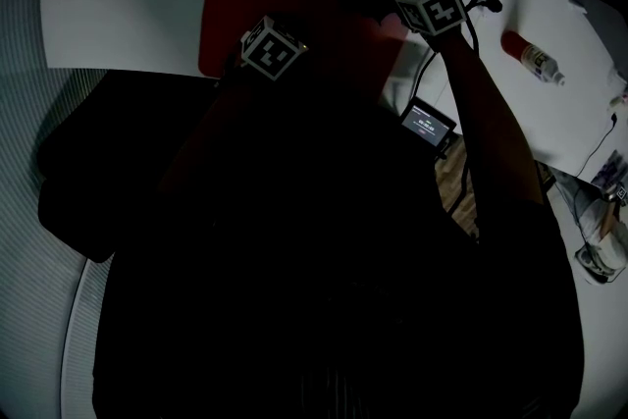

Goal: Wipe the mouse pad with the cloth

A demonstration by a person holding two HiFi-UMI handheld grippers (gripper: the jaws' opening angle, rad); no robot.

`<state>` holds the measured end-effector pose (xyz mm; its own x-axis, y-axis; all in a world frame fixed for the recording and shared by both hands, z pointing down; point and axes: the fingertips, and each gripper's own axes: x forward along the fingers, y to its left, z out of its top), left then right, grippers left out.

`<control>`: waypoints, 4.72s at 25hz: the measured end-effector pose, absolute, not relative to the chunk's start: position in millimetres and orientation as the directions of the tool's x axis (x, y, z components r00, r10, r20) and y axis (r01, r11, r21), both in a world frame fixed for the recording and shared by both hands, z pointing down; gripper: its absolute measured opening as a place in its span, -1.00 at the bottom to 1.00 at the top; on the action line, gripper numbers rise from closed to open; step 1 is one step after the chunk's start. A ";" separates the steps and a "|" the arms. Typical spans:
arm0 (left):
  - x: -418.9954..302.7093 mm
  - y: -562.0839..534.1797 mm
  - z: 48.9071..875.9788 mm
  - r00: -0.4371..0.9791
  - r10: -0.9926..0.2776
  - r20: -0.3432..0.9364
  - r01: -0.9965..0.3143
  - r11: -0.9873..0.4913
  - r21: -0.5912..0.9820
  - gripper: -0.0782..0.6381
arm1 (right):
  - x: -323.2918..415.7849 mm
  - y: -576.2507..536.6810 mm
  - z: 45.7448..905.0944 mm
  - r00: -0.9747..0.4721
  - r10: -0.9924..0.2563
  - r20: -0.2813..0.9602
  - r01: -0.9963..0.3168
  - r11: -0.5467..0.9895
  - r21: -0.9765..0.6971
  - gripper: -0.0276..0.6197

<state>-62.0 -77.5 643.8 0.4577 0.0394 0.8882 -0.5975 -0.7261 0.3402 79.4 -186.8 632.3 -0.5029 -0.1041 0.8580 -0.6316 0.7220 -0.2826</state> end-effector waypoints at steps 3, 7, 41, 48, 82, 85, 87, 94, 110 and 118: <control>-61.0 -76.6 643.0 0.452 0.041 0.891 -0.587 -0.739 0.331 -0.76 | 75.5 -177.6 629.5 -0.480 -0.111 0.870 -0.620 0.745 -0.247 -0.66; -62.5 -76.5 642.6 0.454 0.022 0.891 -0.598 -0.734 0.322 -0.76 | 53.0 -136.3 627.4 -0.465 -0.067 0.883 -0.534 0.817 -0.220 -0.66; -64.1 -76.2 645.7 0.472 0.031 0.881 -0.600 -0.721 0.347 -0.76 | 46.4 -136.2 627.7 -0.315 -0.043 0.948 -0.209 0.978 -0.025 -0.69; -61.3 -77.1 642.8 0.464 0.005 0.886 -0.608 -0.725 0.323 -0.76 | -1.5 -2.0 636.0 -0.314 0.199 0.928 0.052 0.980 -0.192 -0.67; -65.6 -76.7 644.9 0.491 -0.009 0.871 -0.613 -0.714 0.338 -0.76 | -8.0 39.0 641.0 -0.329 0.269 0.905 0.172 0.959 -0.223 -0.67; -63.4 -79.1 645.6 0.483 -0.017 0.875 -0.609 -0.725 0.322 -0.76 | 10.4 -6.1 641.9 -0.378 0.159 0.912 0.081 0.987 -0.139 -0.67; -63.9 -74.9 645.1 0.479 -0.006 0.878 -0.608 -0.724 0.327 -0.76 | 26.8 -48.0 638.9 -0.418 0.072 0.905 -0.076 0.991 -0.114 -0.67; -67.1 -74.7 644.2 0.450 0.007 0.893 -0.621 -0.716 0.318 -0.76 | 91.0 -121.0 636.2 -0.296 -0.063 0.953 -0.302 0.953 -0.031 -0.65; -45.8 -105.8 542.3 0.764 -0.153 0.627 -0.612 -0.484 0.626 -0.76 | 121.3 -124.3 416.8 -0.666 -0.470 0.579 -0.715 0.623 -0.317 -0.66; 8.5 -145.8 354.2 0.901 -0.316 0.297 -0.433 -0.644 0.630 -0.76 | 139.5 -102.0 293.1 -0.665 -0.647 0.373 -0.747 0.585 -0.316 -0.66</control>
